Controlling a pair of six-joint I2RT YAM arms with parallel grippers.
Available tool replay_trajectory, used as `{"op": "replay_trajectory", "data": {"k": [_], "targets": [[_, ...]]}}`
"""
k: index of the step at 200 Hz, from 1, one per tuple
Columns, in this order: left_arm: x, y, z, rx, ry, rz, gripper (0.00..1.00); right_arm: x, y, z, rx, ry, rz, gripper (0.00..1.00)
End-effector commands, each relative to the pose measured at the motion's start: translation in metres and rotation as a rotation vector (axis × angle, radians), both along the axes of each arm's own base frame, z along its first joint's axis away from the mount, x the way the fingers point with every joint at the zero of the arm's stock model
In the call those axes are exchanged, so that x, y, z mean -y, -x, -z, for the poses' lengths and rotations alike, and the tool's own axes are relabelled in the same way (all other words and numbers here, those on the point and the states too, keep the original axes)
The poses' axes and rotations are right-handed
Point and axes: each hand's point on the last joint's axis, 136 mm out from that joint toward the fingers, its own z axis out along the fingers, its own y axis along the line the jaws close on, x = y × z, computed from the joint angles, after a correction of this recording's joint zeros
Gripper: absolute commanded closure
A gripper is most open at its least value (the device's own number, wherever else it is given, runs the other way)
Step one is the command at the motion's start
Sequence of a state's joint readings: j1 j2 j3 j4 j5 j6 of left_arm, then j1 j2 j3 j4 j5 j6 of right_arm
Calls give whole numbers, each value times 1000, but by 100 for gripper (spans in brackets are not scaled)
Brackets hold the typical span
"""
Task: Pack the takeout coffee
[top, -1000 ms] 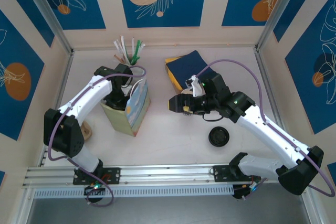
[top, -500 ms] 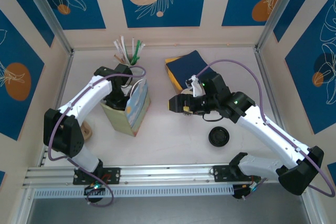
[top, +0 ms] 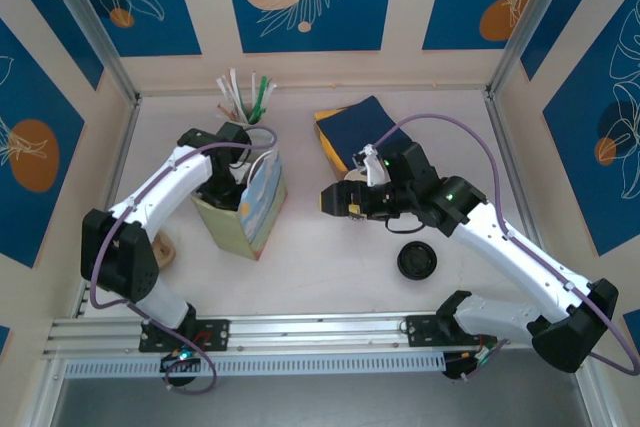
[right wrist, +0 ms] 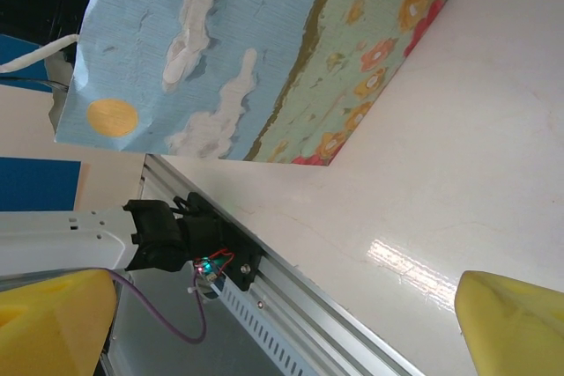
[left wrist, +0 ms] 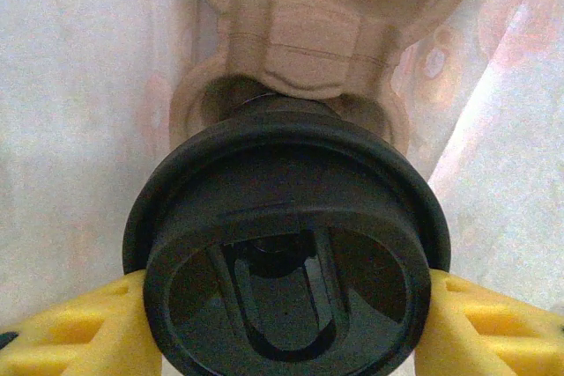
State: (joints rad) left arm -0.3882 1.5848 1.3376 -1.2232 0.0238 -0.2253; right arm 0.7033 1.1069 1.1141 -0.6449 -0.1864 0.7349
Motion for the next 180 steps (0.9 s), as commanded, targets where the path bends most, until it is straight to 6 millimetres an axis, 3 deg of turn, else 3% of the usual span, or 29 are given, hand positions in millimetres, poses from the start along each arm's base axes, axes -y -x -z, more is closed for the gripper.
{"op": "replay_trajectory", "data": {"k": [1, 97, 180], "targets": [[-14, 5, 27, -66, -62, 1, 52, 3, 6, 3, -14, 8, 2, 1], [-15, 5, 25, -64, -62, 1, 52, -17, 20, -1, -3, -18, -111, 1], [-15, 5, 26, -68, -65, -1, 52, -16, 11, -3, 43, -8, -75, 1]]}}
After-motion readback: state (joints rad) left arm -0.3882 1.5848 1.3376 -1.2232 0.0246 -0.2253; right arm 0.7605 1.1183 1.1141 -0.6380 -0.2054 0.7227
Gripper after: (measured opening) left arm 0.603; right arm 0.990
